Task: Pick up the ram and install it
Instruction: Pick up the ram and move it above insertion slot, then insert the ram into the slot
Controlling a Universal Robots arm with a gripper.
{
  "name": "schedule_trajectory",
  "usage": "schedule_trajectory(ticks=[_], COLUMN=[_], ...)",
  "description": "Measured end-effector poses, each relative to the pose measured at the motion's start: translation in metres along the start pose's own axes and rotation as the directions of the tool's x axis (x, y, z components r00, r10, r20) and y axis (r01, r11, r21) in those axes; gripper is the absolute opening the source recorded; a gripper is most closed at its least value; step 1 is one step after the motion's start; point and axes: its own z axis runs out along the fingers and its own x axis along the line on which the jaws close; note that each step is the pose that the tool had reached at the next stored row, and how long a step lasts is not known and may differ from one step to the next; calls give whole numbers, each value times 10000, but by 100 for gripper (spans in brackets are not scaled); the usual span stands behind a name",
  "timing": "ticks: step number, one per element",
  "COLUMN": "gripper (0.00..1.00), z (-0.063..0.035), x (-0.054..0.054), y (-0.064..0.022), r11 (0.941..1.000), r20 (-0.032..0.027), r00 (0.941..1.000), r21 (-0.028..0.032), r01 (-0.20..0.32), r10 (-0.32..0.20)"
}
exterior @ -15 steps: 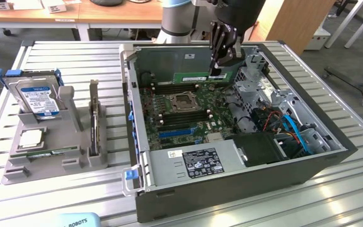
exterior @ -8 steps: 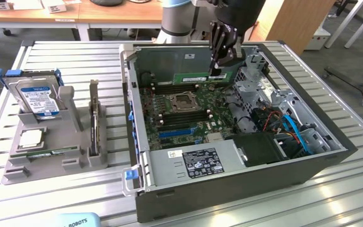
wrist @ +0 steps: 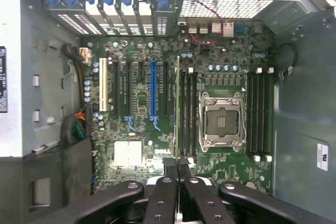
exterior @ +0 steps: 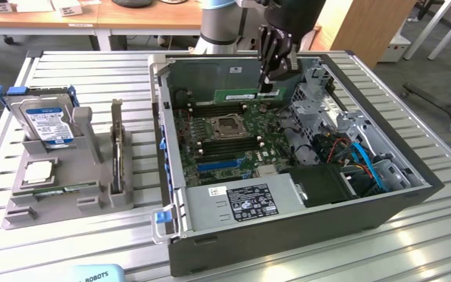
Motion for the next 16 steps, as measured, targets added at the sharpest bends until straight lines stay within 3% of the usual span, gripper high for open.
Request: schedule_trajectory(ticks=[6,16], gripper=[12,12], z=[27,30], x=[-122,-131], y=[4,4], r11=[10000,10000], r20=[-2,-4], r00=[10000,10000], r21=[-1,0], r01=[4,5], r10=[-4,-5])
